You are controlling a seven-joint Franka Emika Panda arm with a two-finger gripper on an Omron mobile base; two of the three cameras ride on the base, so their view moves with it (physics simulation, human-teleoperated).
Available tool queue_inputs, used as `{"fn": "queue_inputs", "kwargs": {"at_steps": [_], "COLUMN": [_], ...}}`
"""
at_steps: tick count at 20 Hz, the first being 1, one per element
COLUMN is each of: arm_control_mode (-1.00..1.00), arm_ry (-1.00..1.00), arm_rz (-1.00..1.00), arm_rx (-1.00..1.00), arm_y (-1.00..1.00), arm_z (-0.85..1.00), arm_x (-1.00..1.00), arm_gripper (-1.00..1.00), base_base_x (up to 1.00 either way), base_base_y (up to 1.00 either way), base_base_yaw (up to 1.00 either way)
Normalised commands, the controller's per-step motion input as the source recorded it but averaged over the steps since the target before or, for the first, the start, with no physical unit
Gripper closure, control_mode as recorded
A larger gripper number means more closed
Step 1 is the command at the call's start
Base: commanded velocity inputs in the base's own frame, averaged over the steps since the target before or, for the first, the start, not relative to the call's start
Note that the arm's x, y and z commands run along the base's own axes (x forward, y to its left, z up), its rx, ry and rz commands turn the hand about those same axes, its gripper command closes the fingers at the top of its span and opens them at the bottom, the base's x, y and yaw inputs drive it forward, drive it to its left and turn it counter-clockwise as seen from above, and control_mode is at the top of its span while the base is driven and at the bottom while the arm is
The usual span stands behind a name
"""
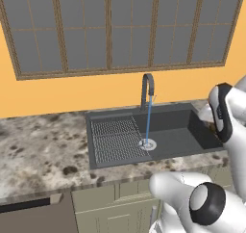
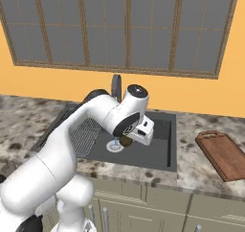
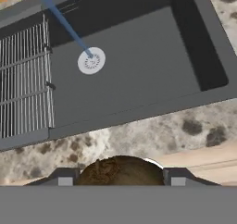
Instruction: Pick the kiwi from the sink and place it on the cutting board to airdry. Then turn off the sink faucet.
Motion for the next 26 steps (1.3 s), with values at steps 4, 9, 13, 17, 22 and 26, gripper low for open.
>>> {"fn": "queue_inputs", "kwargs": {"at_steps": [4, 9, 13, 17, 22, 26], "arm_control_mode": [-1.0, -1.0, -1.0, -1.0, -1.0, -1.0], "arm_ry": [-0.01, 0.05, -0.06, -0.1, -0.08, -0.09], "arm_rz": [-0.38, -0.27, -0.01, 0.0, 0.0, 0.02], "arm_rx": [0.0, 0.0, -0.01, 0.0, -0.03, -0.19], "arm_y": [0.09, 0.01, 0.12, 0.21, 0.29, 0.28], "arm_z": [0.35, 0.58, 0.23, 0.0, 0.04, 0.29], "arm_x": [-0.45, -0.22, -0.32, -0.62, -0.47, -0.15], "arm_gripper": [1.0, 1.0, 1.0, 1.0, 1.0, 1.0], "base_base_x": [0.0, 0.0, 0.0, 0.0, 0.0, 0.0], "base_base_y": [0.0, 0.0, 0.0, 0.0, 0.0, 0.0], "base_base_yaw": [0.0, 0.0, 0.0, 0.0, 0.0, 0.0]}}
